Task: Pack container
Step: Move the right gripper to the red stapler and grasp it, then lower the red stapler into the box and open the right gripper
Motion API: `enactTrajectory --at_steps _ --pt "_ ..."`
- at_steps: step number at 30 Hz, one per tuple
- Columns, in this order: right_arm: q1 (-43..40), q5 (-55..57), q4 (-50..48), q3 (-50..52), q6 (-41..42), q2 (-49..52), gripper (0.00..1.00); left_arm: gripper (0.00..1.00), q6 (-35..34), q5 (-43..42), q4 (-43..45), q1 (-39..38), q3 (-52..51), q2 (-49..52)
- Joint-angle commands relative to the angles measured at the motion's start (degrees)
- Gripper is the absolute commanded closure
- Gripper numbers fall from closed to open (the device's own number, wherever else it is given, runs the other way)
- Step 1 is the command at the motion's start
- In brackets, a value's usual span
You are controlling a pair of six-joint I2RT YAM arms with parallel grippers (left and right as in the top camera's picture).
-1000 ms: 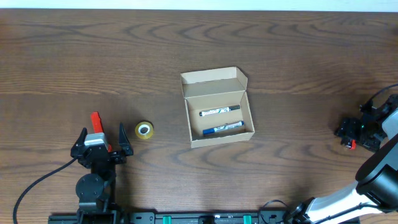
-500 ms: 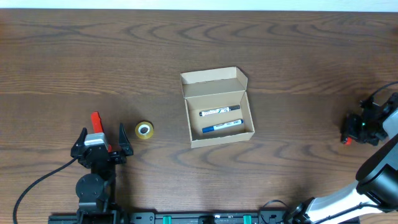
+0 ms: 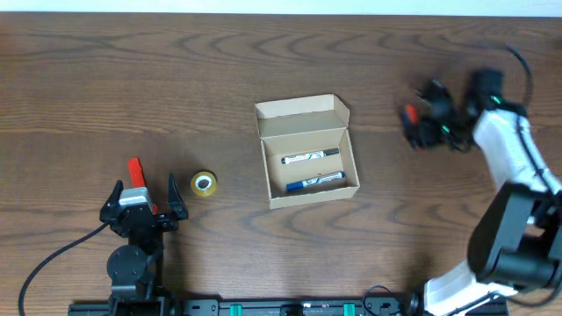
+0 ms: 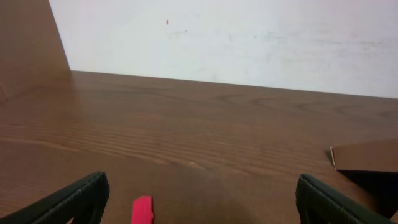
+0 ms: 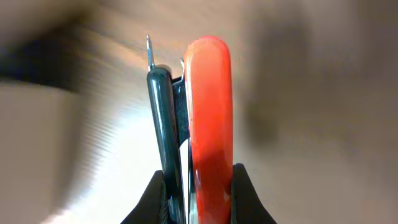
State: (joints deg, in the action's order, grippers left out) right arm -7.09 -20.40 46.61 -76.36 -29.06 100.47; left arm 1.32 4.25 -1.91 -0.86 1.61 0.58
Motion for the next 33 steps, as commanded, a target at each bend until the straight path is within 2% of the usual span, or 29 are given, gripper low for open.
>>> enactTrajectory --at_steps 1,3,5,9,13,20,33 --pt "9.1 -2.9 5.4 -8.4 -18.1 -4.3 0.99 0.05 0.0 0.2 -2.1 0.0 -1.3 -0.3" --pt "15.1 -2.3 11.5 -12.7 -29.1 -4.3 0.99 0.05 0.0 0.2 -2.1 0.0 -1.3 -0.3" --pt "20.2 0.4 15.3 -14.7 -36.5 -4.3 0.99 0.05 0.0 0.2 -2.1 0.0 -1.3 -0.3" --pt "27.4 5.7 18.7 -15.1 -42.2 -3.8 0.99 0.05 0.0 0.2 -2.1 0.0 -1.3 -0.3" --pt "29.7 6.1 24.6 -15.0 -51.5 -2.1 0.99 0.05 0.0 0.2 -2.1 0.0 -1.3 -0.3" --pt "29.2 11.4 27.2 -14.8 -51.6 4.1 0.99 0.05 0.0 0.2 -2.1 0.0 -1.3 -0.3" --pt "29.3 11.6 23.6 -14.8 -48.7 17.3 0.99 0.05 0.0 0.2 -2.1 0.0 -1.3 -0.3"
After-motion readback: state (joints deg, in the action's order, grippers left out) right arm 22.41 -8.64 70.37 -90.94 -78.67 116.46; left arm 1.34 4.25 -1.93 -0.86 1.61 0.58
